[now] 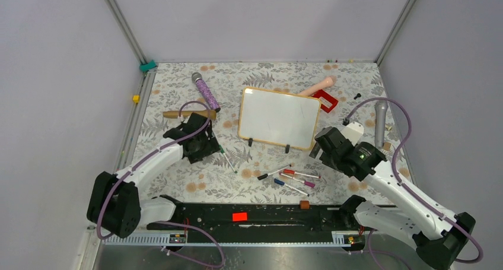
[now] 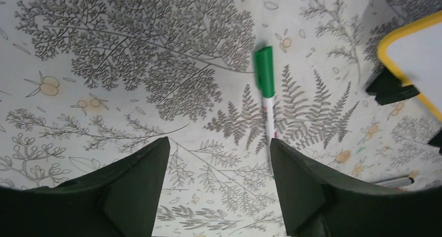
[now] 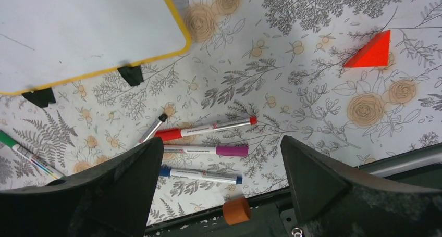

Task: Write a sentence on the whiteboard
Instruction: Pick up the whiteboard marker from the center of the board.

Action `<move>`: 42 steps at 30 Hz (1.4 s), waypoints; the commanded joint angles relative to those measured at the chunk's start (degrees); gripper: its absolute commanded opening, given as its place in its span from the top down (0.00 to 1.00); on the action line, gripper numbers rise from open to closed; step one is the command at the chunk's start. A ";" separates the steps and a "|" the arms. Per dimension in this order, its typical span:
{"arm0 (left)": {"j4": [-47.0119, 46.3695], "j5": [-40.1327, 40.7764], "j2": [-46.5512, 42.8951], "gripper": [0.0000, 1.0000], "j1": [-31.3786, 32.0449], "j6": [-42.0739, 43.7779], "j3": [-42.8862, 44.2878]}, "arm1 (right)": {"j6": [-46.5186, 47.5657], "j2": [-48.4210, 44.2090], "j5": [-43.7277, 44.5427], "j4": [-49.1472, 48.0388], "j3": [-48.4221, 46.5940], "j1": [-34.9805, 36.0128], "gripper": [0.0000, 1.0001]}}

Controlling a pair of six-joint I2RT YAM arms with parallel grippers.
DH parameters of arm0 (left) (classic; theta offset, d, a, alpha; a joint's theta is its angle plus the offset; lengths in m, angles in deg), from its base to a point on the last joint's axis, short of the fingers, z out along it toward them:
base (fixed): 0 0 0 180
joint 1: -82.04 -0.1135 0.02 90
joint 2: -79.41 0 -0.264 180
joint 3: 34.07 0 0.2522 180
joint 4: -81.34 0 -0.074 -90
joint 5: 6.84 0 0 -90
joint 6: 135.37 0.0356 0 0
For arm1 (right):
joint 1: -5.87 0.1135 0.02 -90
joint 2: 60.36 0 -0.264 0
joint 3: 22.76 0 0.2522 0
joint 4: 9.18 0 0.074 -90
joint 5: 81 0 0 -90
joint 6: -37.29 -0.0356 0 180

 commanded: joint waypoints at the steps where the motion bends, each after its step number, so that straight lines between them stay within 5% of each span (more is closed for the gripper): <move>1: -0.46 6.35 4.24 0.30 2.83 -3.92 6.26 | -1.72 -2.54 7.31 2.14 -2.00 0.62 0.09; 17: 4.60 11.93 24.73 0.43 7.27 -14.25 17.12 | 3.16 -12.74 12.09 1.94 -2.36 0.54 0.09; 20: 4.30 11.30 27.76 0.58 7.66 -14.70 18.13 | 3.31 -13.41 10.95 1.95 -1.62 0.57 0.09; 23: 4.38 11.86 28.50 0.90 7.71 -16.90 17.40 | 2.30 -13.68 8.17 1.70 -0.65 0.61 0.09; 24: 4.43 12.20 28.05 1.00 7.70 -17.87 16.86 | 2.33 -13.59 6.80 1.24 -0.27 0.59 0.09; 35: 12.25 3.26 7.12 1.00 7.27 -24.77 15.53 | 12.01 -4.67 -16.53 -23.90 -0.58 1.47 0.14; 42: 7.62 -9.05 -5.49 1.00 5.40 -32.40 13.40 | 15.08 4.78 -24.72 -42.97 -4.67 7.34 0.16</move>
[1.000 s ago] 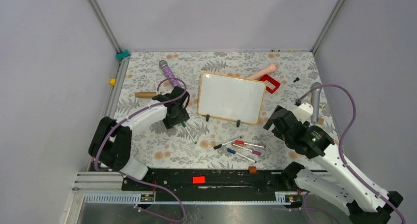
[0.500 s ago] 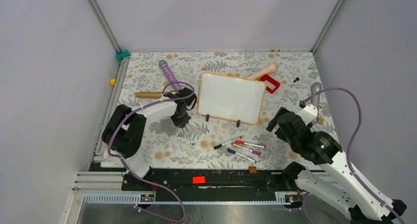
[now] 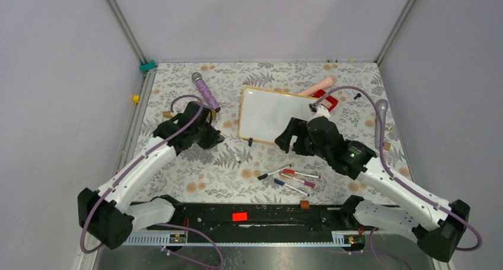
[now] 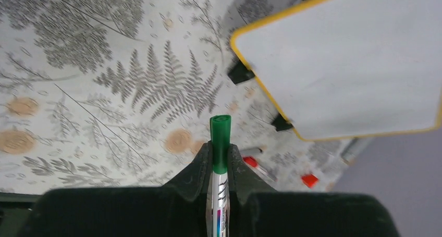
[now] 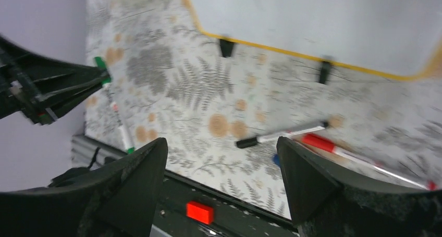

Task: Write a sentence on the whiteboard
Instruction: Pick up the whiteboard marker from the center of the board, then open the pen cap from the whiteboard marker.

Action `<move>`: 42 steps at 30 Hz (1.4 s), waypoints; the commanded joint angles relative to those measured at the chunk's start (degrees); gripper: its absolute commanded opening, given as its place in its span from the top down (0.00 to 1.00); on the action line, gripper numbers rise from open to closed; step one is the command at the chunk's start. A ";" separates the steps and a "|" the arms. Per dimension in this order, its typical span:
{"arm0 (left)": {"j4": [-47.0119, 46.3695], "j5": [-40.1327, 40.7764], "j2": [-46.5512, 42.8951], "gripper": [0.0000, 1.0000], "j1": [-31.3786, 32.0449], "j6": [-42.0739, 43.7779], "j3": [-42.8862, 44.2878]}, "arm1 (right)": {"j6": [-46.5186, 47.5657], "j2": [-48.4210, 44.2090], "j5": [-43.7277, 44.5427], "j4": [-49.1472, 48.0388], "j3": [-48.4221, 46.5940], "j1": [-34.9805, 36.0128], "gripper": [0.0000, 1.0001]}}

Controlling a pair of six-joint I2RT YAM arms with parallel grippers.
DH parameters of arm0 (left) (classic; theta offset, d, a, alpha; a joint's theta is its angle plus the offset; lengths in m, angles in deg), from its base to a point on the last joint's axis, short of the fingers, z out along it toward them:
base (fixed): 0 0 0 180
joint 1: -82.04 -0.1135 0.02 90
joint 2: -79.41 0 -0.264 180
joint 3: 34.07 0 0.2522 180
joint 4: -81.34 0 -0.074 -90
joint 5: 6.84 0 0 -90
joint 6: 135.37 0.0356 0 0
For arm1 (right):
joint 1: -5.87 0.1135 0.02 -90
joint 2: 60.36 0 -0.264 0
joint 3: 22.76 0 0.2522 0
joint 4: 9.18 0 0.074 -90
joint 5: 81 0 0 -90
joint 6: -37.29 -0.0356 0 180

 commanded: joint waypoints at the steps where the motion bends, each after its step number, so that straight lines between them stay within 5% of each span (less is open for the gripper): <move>1: -3.64 -11.76 -5.13 1.00 -1.74 -9.19 -2.40 | 4.20 5.13 -7.04 -15.62 -6.65 4.98 0.16; 8: -14.97 -17.12 -8.22 1.00 -2.12 -18.20 -3.00 | 5.48 13.21 -3.22 -21.22 -13.64 12.63 0.20; 20: -25.08 -18.93 -10.96 1.00 -2.12 -30.75 -7.25 | 3.09 20.31 10.11 -15.86 -20.73 17.28 0.32; 36: -27.41 -22.02 -10.43 1.00 -2.37 -32.74 -8.74 | 0.41 23.71 11.71 -15.77 -21.60 17.39 0.56; 42: -25.96 -22.34 -10.25 1.00 -2.33 -31.86 -8.35 | -0.71 24.20 13.18 -14.24 -22.32 17.39 0.51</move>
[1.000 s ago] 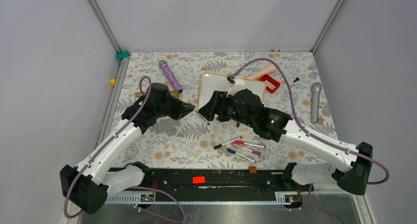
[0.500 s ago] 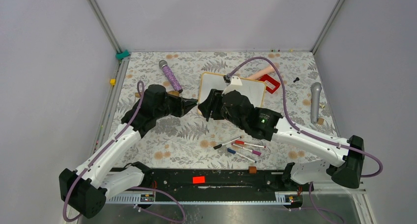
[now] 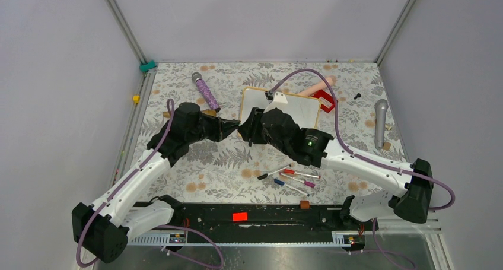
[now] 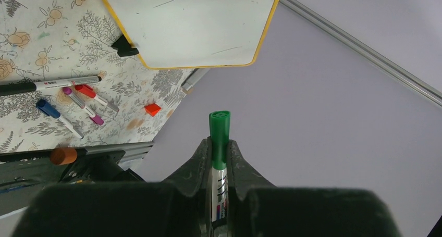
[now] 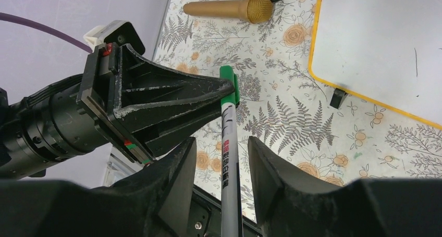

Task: Write a sentence on the whiteboard
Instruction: Open the pen cap from the whiteboard marker, then place the pen cap at the center of the board.

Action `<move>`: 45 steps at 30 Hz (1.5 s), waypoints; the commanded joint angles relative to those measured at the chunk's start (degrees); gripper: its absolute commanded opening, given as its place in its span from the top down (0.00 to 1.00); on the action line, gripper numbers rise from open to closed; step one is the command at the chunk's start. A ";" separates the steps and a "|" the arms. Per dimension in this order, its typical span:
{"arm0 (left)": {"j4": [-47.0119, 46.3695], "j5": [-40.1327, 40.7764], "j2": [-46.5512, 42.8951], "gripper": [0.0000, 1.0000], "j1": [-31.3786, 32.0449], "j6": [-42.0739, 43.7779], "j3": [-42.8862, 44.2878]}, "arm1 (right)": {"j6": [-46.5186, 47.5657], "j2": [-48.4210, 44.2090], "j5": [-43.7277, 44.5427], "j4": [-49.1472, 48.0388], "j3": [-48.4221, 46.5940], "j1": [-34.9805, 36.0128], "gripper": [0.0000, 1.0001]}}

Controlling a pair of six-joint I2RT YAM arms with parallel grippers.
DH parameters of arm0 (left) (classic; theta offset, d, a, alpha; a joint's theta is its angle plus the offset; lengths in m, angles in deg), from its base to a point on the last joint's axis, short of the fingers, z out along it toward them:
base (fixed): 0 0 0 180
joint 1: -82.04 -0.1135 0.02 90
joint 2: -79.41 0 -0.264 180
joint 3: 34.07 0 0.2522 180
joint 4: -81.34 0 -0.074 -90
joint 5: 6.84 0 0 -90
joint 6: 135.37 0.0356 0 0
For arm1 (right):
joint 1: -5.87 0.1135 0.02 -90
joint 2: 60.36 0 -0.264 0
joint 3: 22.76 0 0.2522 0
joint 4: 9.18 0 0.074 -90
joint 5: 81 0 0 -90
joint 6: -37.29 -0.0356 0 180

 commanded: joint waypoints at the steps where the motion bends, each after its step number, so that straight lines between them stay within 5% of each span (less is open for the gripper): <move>1: -1.48 -2.20 -0.38 1.00 -0.24 0.43 0.04 | -1.85 -0.19 3.84 1.01 -2.55 0.40 0.49; 10: -0.75 -2.51 0.09 1.00 -0.24 1.11 0.18 | -1.76 0.72 3.93 2.13 -3.38 0.32 0.58; 19: -1.03 -3.09 0.38 1.00 -0.76 1.25 -0.56 | -2.03 0.77 2.13 2.19 -3.16 0.32 1.00; 26: -0.28 -5.27 -0.75 1.00 -9.71 4.85 -5.15 | 0.22 -5.76 2.60 6.00 -1.07 0.32 1.00; 33: 4.37 -6.36 -0.65 1.00 -23.15 17.28 -12.92 | -4.22 -20.11 -1.59 18.33 6.00 0.32 1.00; 39: 6.39 -6.10 4.11 1.00 -23.80 26.07 -14.04 | -9.69 -30.70 0.94 24.26 14.30 0.32 1.00; 45: 9.88 -0.57 8.75 1.00 -21.92 36.72 -12.54 | -9.24 -31.35 2.90 26.65 13.70 0.36 1.00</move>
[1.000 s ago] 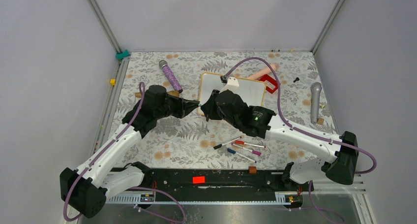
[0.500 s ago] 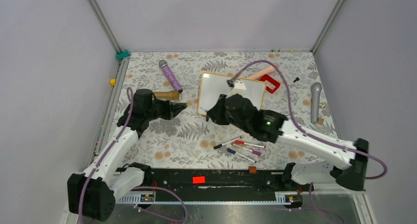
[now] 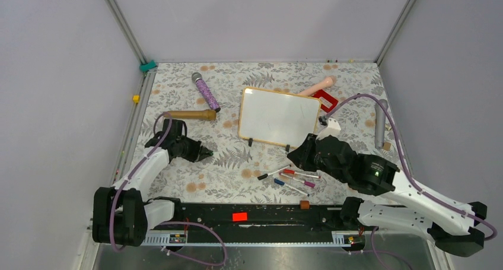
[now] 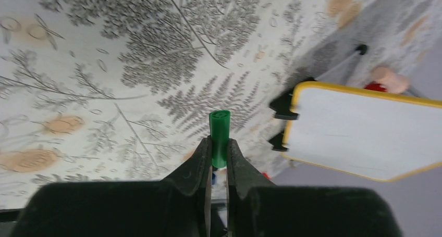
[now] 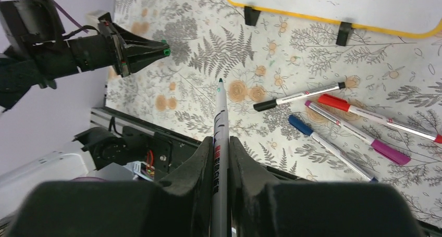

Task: Write a sentence on the whiteboard
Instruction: Place the pen cap at the center of the board, then adjust the whiteboard at the center of the board.

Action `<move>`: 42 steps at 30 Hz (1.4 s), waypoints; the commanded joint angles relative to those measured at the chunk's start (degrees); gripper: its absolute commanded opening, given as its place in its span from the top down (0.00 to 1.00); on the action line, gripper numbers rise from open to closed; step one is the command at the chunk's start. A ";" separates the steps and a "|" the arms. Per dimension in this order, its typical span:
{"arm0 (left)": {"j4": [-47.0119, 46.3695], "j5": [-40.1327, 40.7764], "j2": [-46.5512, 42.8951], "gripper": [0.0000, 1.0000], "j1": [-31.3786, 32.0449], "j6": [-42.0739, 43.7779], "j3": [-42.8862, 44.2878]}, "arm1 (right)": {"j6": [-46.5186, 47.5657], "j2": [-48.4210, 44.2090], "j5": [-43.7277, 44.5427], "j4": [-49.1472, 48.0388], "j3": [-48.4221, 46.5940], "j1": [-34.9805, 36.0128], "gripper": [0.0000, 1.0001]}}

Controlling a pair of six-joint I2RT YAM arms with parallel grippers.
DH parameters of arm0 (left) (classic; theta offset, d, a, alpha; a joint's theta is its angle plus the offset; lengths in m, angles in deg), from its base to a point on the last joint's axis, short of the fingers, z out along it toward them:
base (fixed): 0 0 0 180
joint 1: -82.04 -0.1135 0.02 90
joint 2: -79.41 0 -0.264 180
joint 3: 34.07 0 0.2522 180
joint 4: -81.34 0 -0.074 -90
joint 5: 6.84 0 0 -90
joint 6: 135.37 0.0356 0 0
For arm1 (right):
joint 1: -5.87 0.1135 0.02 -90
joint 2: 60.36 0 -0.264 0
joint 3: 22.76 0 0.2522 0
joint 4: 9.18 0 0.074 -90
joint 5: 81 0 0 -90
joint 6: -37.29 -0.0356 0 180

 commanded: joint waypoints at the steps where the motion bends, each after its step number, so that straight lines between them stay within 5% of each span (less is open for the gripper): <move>1: 1.93 5.50 2.67 1.00 1.90 10.87 2.11 | -1.36 1.38 2.31 2.14 -0.93 -0.07 1.00; 8: 2.44 9.38 10.01 0.99 9.27 16.73 4.34 | -1.16 6.46 -1.26 1.70 -2.29 -0.08 1.00; 13: 4.55 10.26 13.31 0.76 12.61 20.31 8.65 | -0.83 7.58 0.36 1.42 -3.39 -0.03 1.00; 18: 7.08 11.09 12.34 0.37 12.86 23.16 10.20 | -3.37 7.31 2.28 2.16 -2.85 -0.08 1.00; 21: 8.94 11.67 9.87 0.26 12.92 25.30 10.69 | -4.23 7.18 2.49 2.15 -2.38 -0.06 1.00; 25: 9.41 9.22 5.35 0.22 12.98 28.82 10.81 | -4.13 8.00 3.21 4.78 -4.22 -0.08 1.00; 30: 1.66 -3.66 -0.50 0.18 13.21 34.25 8.91 | -3.50 7.81 5.24 10.05 -8.48 -0.08 1.00; 33: 0.53 -3.48 -3.81 0.03 13.33 35.66 9.07 | -4.14 7.06 6.80 13.51 -10.54 -0.08 1.00; 42: -2.88 -3.51 -7.47 0.01 13.36 36.44 11.24 | -8.57 21.78 11.52 38.49 -31.45 -0.08 1.00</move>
